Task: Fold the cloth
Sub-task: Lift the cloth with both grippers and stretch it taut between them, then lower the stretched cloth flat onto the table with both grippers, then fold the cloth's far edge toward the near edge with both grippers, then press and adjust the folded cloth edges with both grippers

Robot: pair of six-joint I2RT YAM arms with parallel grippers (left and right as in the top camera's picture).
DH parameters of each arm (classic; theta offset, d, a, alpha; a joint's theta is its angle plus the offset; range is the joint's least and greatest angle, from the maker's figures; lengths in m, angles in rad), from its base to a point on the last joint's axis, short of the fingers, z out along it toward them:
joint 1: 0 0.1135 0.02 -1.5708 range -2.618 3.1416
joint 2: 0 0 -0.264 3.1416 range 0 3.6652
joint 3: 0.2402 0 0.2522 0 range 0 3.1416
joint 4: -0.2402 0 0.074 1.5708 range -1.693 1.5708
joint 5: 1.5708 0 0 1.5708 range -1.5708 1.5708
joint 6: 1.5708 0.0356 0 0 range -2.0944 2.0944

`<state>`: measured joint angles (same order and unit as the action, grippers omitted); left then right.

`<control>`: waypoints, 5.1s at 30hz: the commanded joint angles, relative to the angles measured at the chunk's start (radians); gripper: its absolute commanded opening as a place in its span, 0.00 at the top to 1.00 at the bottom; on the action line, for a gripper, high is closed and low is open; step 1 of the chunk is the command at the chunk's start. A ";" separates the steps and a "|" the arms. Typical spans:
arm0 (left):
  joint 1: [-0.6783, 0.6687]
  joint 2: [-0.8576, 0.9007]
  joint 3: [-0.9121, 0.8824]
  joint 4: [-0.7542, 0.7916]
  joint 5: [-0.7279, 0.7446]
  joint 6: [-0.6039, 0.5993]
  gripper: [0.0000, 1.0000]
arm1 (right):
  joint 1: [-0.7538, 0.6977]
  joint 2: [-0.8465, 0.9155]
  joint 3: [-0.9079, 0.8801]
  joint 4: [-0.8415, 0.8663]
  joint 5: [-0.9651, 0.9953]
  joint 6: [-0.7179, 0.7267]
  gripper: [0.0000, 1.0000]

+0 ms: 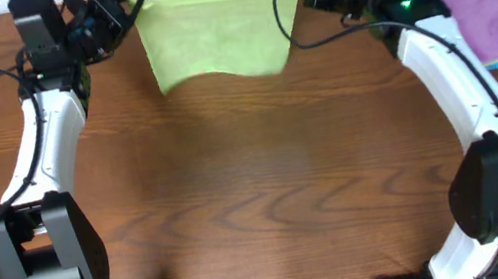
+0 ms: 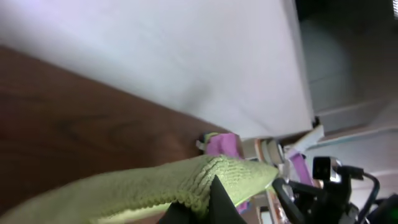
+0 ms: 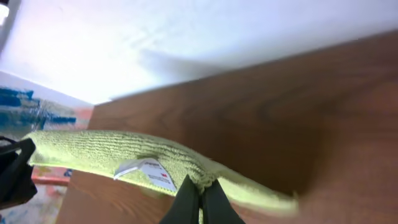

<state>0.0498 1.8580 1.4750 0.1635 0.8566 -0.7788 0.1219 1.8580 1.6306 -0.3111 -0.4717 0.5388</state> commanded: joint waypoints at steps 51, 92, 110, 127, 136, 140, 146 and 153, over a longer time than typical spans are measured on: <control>0.006 0.011 -0.389 -1.156 -0.025 0.829 0.94 | -0.021 -0.291 -0.603 -0.625 0.045 -0.323 0.98; 0.001 -0.071 -0.459 -0.416 0.048 0.222 0.94 | 0.008 -0.326 -0.735 -0.045 0.180 -0.190 0.99; -0.072 -0.048 -0.459 -0.092 -0.248 0.043 0.94 | 0.008 -0.096 -0.628 0.170 0.240 -0.170 0.99; -0.073 0.084 -0.454 0.068 -0.298 0.029 0.94 | 0.008 -0.018 -0.561 0.125 0.313 -0.188 0.99; -0.073 0.136 -0.431 0.081 -0.308 0.031 0.94 | 0.009 -0.006 -0.561 0.178 0.347 -0.207 0.99; -0.077 0.139 -0.431 0.081 -0.335 0.031 0.94 | 0.010 -0.004 -0.561 0.209 0.371 -0.207 0.99; -0.092 0.144 -0.431 0.085 -0.361 0.039 0.94 | 0.011 0.008 -0.561 0.235 0.370 -0.211 0.99; -0.098 0.145 -0.431 0.107 -0.378 0.048 0.83 | 0.024 0.033 -0.561 0.260 0.372 -0.212 0.82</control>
<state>-0.0704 1.9865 1.0225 0.2649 0.5583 -0.7391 0.1555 1.8721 1.0595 -0.0551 -0.1852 0.3370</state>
